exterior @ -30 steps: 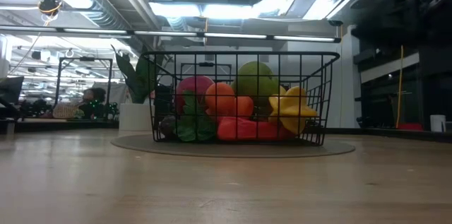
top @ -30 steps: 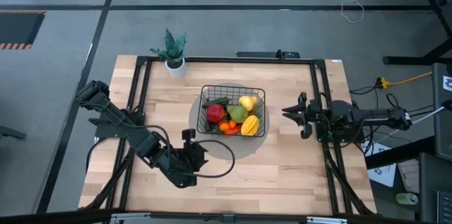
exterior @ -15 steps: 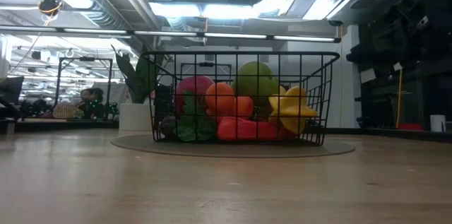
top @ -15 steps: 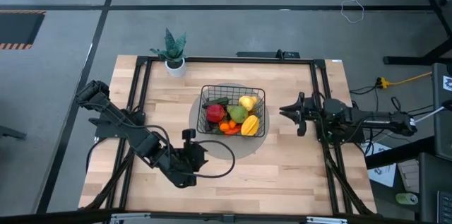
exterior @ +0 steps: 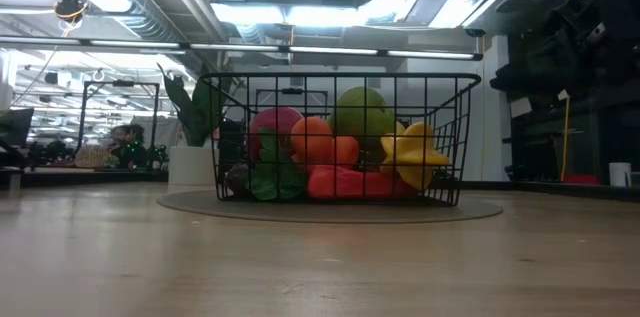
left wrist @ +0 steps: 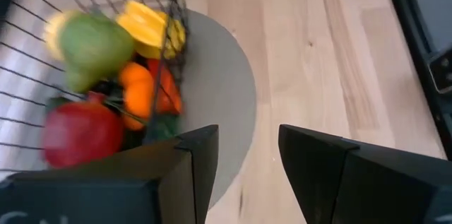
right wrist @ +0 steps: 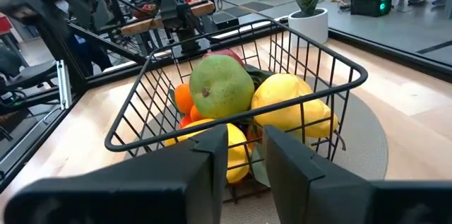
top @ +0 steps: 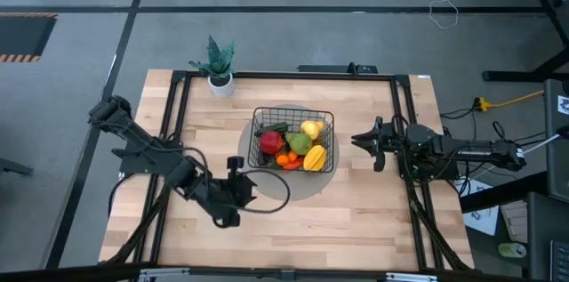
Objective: Build produce basket
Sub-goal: Return to Home Position
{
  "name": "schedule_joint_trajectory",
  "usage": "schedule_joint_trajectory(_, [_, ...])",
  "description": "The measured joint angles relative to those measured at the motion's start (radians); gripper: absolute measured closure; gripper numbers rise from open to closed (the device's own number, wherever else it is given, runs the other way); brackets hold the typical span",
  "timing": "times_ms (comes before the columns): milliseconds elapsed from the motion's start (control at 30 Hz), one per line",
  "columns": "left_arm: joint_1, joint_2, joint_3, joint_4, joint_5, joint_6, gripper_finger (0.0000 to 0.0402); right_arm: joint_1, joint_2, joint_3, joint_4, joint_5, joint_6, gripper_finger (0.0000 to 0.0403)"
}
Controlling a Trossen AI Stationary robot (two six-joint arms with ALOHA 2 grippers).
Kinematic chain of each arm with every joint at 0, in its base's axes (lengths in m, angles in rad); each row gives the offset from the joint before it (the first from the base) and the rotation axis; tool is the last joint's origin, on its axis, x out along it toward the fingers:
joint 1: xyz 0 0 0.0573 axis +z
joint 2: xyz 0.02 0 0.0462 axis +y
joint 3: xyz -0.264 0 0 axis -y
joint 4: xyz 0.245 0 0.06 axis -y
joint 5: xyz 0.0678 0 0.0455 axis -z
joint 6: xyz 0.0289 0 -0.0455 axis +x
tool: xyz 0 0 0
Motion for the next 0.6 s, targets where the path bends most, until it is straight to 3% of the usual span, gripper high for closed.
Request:
schedule_joint_trajectory(300, [0.169, -0.234, -0.380, 0.380, 0.226, 0.022, 0.0264, 0.000, 0.000, 0.000, -0.001, 0.000, -0.005, 0.0315])
schedule_joint_trajectory(600, [0.294, -0.549, -0.650, 0.528, 0.220, 0.040, 0.0264, 0.000, 0.000, 0.000, -0.001, 0.000, -0.001, 0.0315])
